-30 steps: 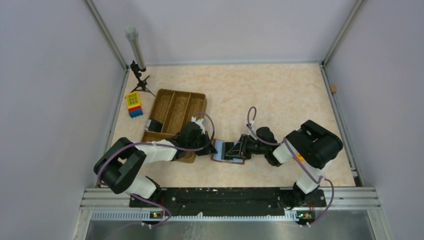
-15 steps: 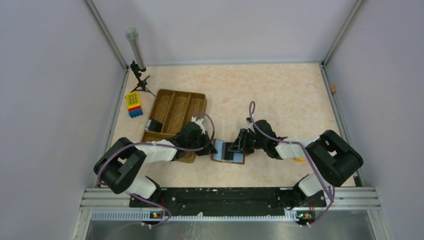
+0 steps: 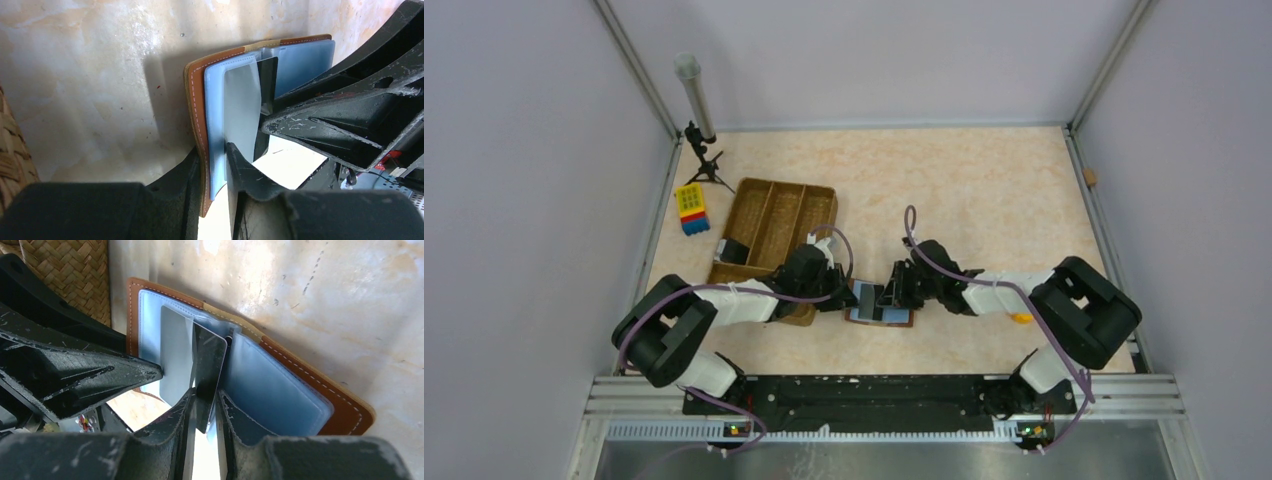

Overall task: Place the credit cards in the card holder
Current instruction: Insert the credit card into the card holder.

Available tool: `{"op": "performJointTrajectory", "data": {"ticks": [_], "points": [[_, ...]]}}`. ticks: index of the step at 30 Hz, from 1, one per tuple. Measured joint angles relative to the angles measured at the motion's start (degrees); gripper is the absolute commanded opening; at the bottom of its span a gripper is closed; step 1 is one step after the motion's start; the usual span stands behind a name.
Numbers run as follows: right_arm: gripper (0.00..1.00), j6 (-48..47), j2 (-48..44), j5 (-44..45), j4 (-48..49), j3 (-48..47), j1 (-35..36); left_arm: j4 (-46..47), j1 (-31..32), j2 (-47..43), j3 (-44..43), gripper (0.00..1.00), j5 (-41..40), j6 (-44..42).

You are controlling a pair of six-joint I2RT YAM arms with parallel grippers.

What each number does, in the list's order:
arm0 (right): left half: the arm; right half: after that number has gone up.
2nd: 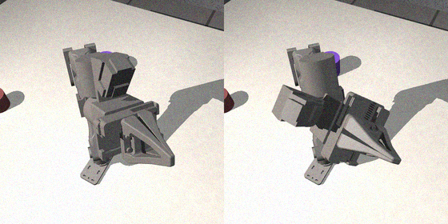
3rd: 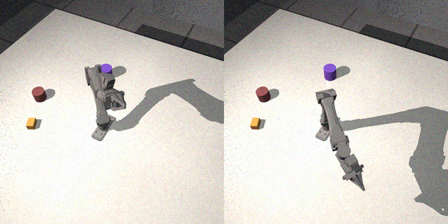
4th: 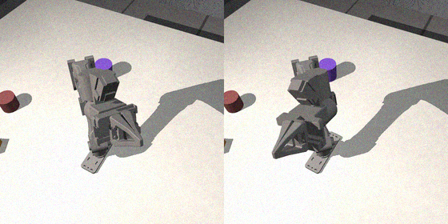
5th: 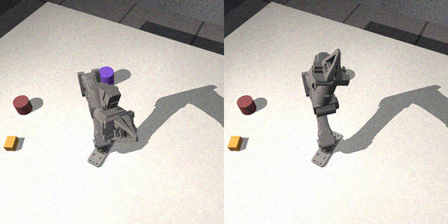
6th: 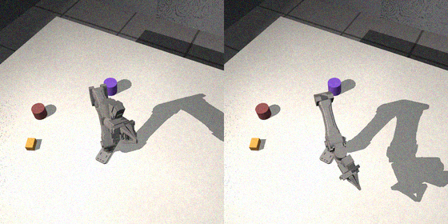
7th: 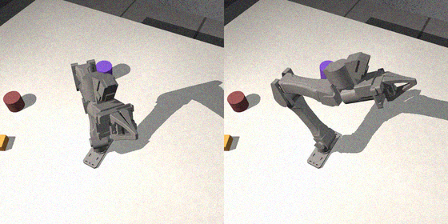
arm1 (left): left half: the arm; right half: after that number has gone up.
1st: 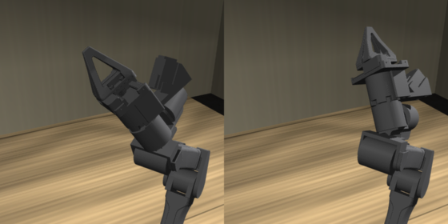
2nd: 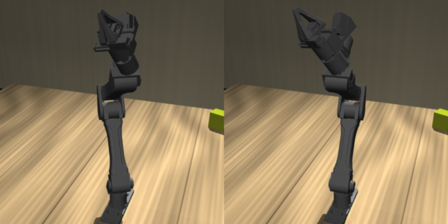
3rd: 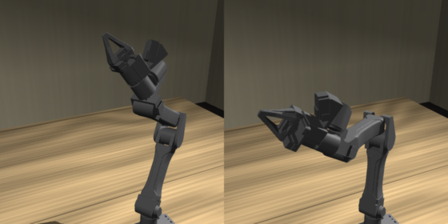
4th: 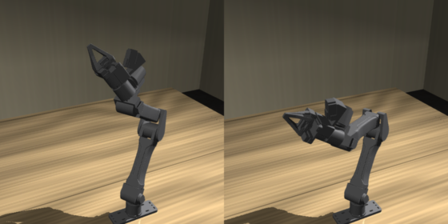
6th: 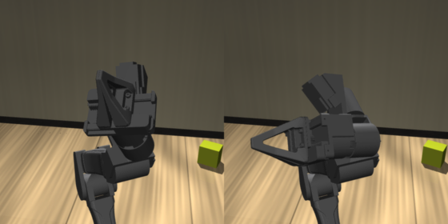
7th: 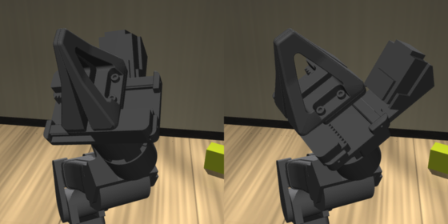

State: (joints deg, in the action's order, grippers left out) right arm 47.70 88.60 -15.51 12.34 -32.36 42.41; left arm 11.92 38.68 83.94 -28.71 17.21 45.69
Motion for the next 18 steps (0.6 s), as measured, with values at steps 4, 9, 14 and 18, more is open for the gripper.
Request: {"op": "performJointTrajectory", "data": {"ticks": [4,9,14,18], "points": [[0.20,0.50,0.37,0.74,0.02,-0.44,0.81,0.09,0.00,0.00,0.00,0.31,0.37,0.00],[0.24,0.96,1.73,0.90,0.00,-1.95,1.55,0.20,0.00,0.00,0.00,0.33,1.44,0.07],[0.24,1.18,2.21,0.90,0.09,-2.82,2.25,0.70,0.00,0.00,0.00,0.33,2.29,0.22],[0.25,1.97,2.21,0.85,0.48,-2.93,2.47,1.18,0.00,0.00,0.00,0.33,2.95,0.26]]}}
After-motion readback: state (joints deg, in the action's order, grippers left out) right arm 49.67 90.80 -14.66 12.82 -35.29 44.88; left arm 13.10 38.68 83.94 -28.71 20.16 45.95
